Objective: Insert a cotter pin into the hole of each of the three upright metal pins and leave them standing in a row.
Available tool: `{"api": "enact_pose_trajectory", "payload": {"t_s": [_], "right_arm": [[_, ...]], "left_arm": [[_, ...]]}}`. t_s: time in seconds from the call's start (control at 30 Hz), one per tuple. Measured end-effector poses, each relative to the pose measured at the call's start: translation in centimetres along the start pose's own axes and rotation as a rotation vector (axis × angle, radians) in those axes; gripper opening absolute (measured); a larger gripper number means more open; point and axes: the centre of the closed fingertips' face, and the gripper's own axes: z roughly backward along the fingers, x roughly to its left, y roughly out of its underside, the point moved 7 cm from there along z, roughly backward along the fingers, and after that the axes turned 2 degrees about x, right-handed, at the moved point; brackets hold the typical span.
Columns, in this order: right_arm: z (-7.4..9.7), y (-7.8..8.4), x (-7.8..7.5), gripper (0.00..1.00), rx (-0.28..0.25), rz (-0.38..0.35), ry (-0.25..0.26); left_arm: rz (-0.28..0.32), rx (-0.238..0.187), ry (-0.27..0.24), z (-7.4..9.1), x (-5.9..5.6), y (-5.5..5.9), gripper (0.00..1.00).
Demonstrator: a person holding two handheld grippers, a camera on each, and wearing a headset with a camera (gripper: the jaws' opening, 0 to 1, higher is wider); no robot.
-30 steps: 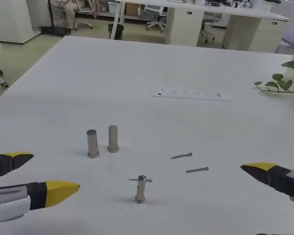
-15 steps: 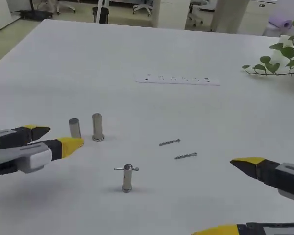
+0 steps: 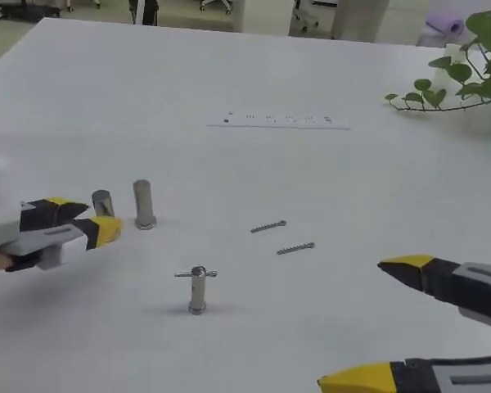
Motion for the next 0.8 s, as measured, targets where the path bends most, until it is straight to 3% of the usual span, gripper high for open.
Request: {"api": "enact_pose_trajectory", "payload": {"t_s": [0.2,0.27,0.3,0.6,0.67,0.8], "right_arm": [[-0.35,0.24,0.23,0.86,0.034,0.035,-0.005],[-0.36,0.26,0.32,0.86,0.036,0.035,-0.006],[-0.35,0.26,0.36,0.86,0.038,0.034,-0.006],[-0.28,0.49,0.68,0.85,0.056,0.032,-0.012],[-0.19,0.49,0.71,0.85,0.054,0.030,-0.010],[-0.08,0.50,0.71,0.85,0.057,0.035,-0.015]], "left_arm": [[0.008,-0.023,0.003,-0.49,-0.31,-0.27,0.21],[0.082,-0.050,0.016,-0.65,-0.56,-0.49,0.17],[0.092,-0.041,0.040,-0.61,-0.58,-0.47,0.14],[0.014,-0.033,0.025,-0.58,-0.70,-0.53,0.12],[0.039,-0.033,0.031,-0.54,-0.73,-0.51,0.12],[0.035,-0.024,0.029,-0.26,-0.65,-0.54,0.11]]}}
